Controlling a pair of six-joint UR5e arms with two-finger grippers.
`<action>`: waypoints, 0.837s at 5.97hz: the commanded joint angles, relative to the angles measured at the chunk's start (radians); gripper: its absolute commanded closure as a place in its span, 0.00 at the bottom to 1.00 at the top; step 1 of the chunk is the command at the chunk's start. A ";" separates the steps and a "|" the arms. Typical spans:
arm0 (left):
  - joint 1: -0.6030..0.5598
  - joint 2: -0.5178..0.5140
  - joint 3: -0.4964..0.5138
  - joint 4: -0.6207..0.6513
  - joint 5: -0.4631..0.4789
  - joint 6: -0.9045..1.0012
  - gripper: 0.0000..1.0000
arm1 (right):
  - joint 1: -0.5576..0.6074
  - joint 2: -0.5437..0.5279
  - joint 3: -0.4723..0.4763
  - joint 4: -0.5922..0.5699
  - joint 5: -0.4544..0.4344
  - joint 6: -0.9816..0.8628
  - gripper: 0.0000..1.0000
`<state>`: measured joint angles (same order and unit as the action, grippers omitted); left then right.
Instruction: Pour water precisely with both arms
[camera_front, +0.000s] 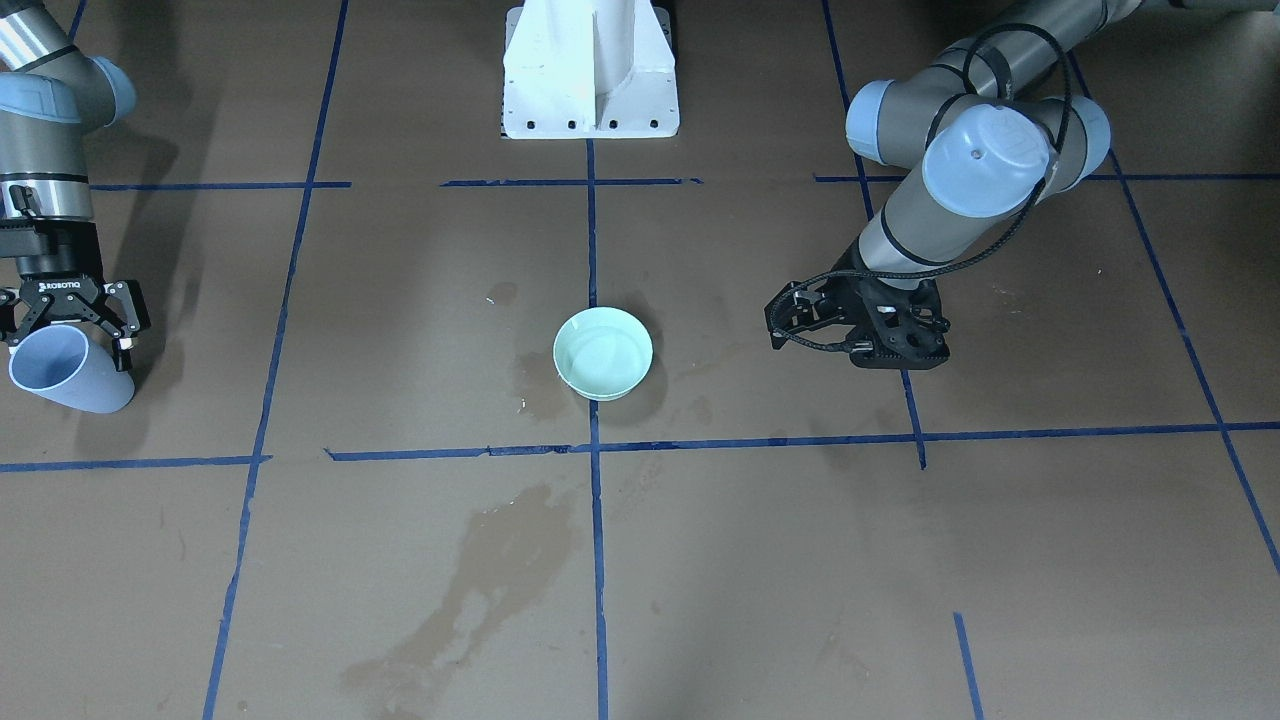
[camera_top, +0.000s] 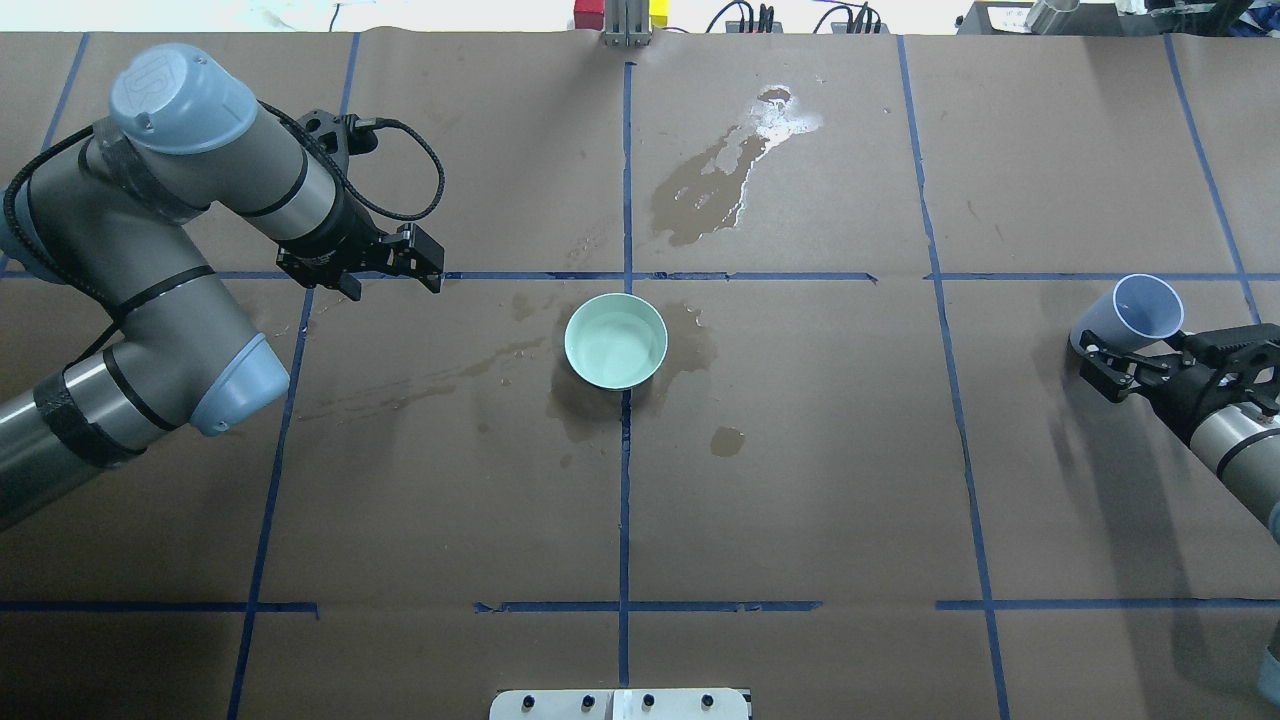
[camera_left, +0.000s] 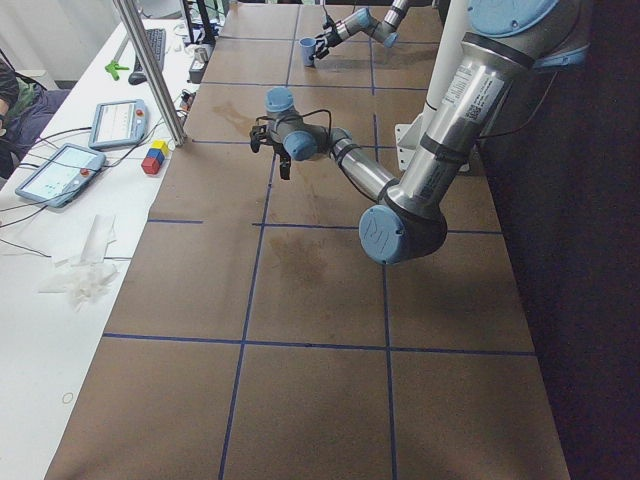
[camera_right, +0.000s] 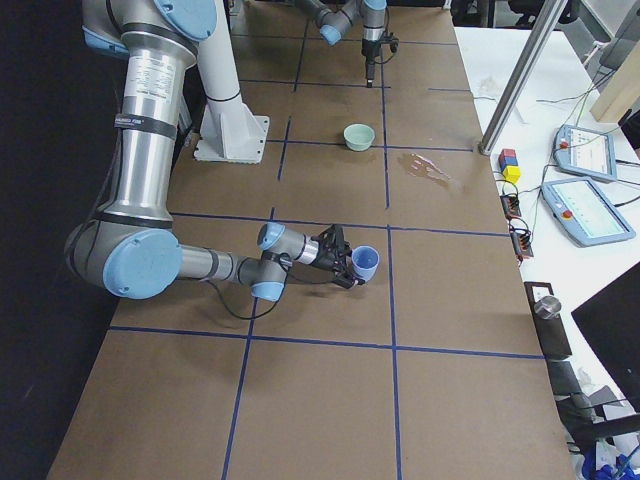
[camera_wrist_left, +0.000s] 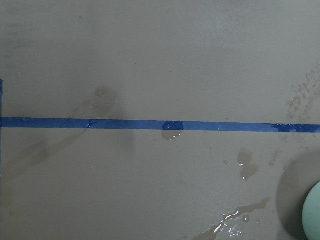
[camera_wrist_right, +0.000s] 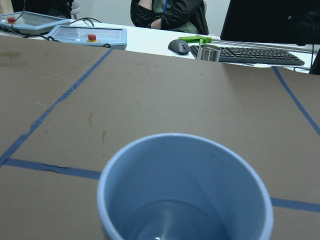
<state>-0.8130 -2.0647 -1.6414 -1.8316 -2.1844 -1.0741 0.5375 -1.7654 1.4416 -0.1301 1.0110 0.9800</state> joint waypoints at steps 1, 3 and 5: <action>0.000 0.000 0.000 0.000 0.000 0.000 0.00 | 0.012 0.087 -0.057 0.003 -0.002 -0.001 0.00; 0.000 0.000 0.002 0.000 0.000 0.000 0.00 | 0.028 0.081 -0.072 0.018 0.001 -0.007 0.00; 0.002 0.000 0.000 0.000 0.000 0.000 0.00 | 0.029 0.078 -0.073 0.053 -0.005 -0.024 0.07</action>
<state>-0.8119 -2.0647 -1.6410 -1.8316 -2.1844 -1.0738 0.5657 -1.6871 1.3692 -0.0867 1.0097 0.9587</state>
